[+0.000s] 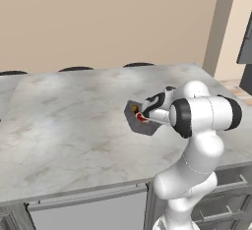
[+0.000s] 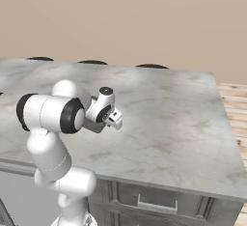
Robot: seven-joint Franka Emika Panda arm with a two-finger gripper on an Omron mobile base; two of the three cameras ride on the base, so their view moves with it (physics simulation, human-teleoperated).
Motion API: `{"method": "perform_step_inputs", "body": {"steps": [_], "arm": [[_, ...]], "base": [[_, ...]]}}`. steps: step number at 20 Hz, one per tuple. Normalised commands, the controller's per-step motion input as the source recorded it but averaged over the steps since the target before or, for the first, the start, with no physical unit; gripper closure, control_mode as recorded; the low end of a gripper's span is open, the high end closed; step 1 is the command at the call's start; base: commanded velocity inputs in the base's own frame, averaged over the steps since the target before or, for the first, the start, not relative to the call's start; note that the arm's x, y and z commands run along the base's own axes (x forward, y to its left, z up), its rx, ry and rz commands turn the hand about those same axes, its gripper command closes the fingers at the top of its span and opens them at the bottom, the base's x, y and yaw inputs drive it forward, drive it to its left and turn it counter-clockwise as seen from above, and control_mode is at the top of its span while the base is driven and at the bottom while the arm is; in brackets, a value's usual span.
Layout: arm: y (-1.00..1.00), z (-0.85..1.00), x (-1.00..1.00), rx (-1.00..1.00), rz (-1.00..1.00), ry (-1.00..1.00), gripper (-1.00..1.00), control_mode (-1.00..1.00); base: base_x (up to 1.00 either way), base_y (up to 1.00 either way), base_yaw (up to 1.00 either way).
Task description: Place the tupperware on the top shelf of the fridge. Make space for the tupperware among the existing items by rearranging them on the shelves if needed. Close the fridge door when finished.
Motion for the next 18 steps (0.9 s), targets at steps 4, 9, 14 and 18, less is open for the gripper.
{"method": "perform_step_inputs", "body": {"steps": [4, 9, 14, 18], "arm": [[0.15, 0.18, 0.0, 0.0, 0.0, -0.09, 1.0, -1.0], [0.33, 0.86, -0.26, -0.07, 0.0, -0.18, 1.0, -1.0], [0.27, 1.0, -0.86, -0.06, 0.0, -0.07, 1.0, -1.0], [0.17, 1.0, -1.0, -0.01, 0.0, 0.0, 1.0, -1.0]], "base": [[0.0, 0.0, 0.0], [0.0, 0.0, 0.0], [0.0, 0.0, 0.0], [0.0, 0.0, 0.0]]}}
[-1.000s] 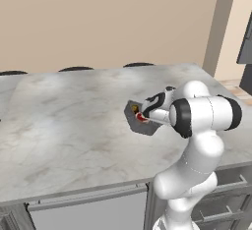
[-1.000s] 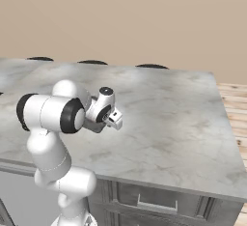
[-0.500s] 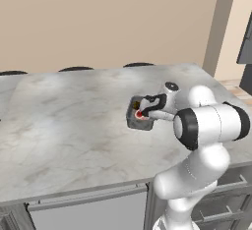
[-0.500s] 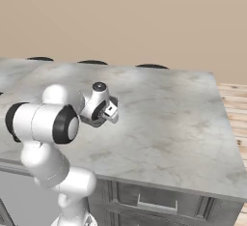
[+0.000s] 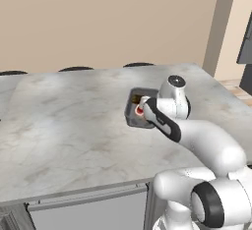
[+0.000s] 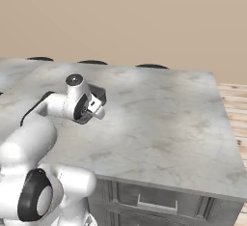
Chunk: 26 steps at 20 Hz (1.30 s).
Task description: Place the tupperware on the top shelf of the fridge. Make space for the tupperware among the existing items by rearranging them on the shelves if needed. Close the fridge door when finished.
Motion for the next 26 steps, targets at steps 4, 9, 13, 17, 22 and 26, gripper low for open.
{"method": "perform_step_inputs", "body": {"steps": [4, 9, 13, 17, 22, 26], "arm": [[0.01, 1.0, -1.0, 0.0, 0.02, 0.01, 1.0, -1.0], [0.05, 1.0, -1.0, 0.0, 0.01, 0.06, 1.0, -1.0], [0.04, 0.78, -1.0, 0.01, 0.04, 0.06, 1.0, -1.0], [0.0, 0.08, -0.86, 0.0, -0.03, 0.04, 1.0, -1.0], [-0.11, 0.0, -0.19, 0.0, -0.03, 0.0, 1.0, -1.0], [-0.86, 0.0, -0.98, 0.0, -0.15, 0.0, 1.0, -1.0]], "base": [[0.0, 0.0, 0.0], [0.0, 0.0, 0.0], [0.0, 0.0, 0.0], [0.0, 0.0, 0.0], [0.0, 0.0, 0.0], [0.0, 0.0, 0.0]]}}
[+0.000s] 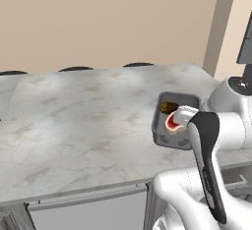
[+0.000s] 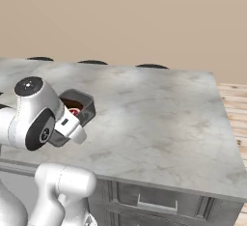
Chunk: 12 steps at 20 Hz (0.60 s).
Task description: Place the tupperware on the top shelf of the fridge. Make space for the tupperware among the existing items by rearranging them on the shelves if needed. Close the fridge door when finished.
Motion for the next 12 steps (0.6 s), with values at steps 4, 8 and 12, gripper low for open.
{"method": "perform_step_inputs", "body": {"steps": [4, 8, 12], "arm": [[-1.0, 0.0, -0.59, 0.0, -0.24, 0.0, 1.0, -1.0], [-0.86, 0.0, 0.0, -0.01, -0.17, -0.02, 1.0, -1.0], [0.68, -0.18, 0.73, -0.19, 0.08, -0.04, 1.0, -1.0]], "base": [[0.0, 0.0, 0.0], [0.0, 0.0, 0.0], [0.0, 0.0, 0.0]]}}
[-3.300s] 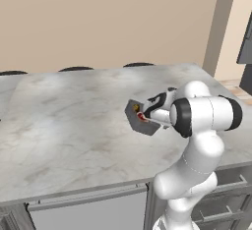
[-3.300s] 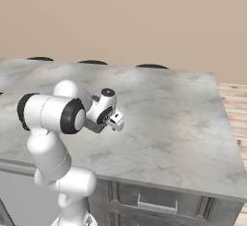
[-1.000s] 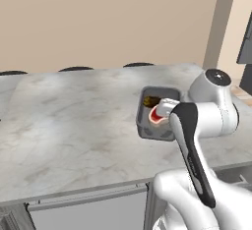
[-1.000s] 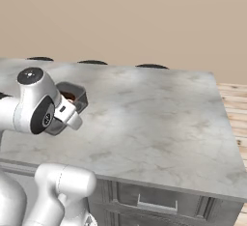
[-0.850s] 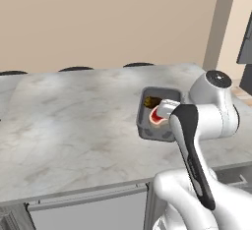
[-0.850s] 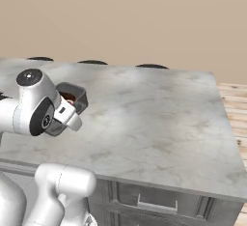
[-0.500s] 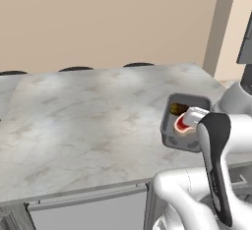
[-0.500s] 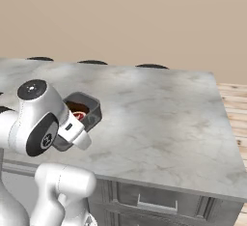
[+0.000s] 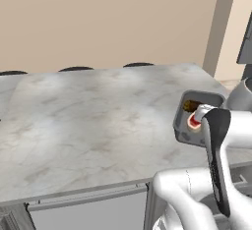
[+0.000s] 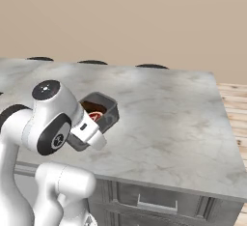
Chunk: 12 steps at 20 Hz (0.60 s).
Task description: Place the tupperware on the top shelf of the fridge. Make space for the tupperware among the existing items by rearranging them on the shelves if needed. Close the fridge door when finished.
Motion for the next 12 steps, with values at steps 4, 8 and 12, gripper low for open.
{"method": "perform_step_inputs", "body": {"steps": [4, 8, 12], "arm": [[1.0, -0.21, 0.53, -0.05, 0.12, 0.0, 1.0, -1.0], [0.32, -0.01, 0.04, 0.0, 0.02, 0.0, 1.0, -1.0], [0.0, 0.0, 0.0, 0.0, 0.0, 0.0, 1.0, -1.0]], "base": [[0.0, 0.0, 0.0], [0.0, 0.0, 0.0], [0.0, 0.0, 0.0]]}}
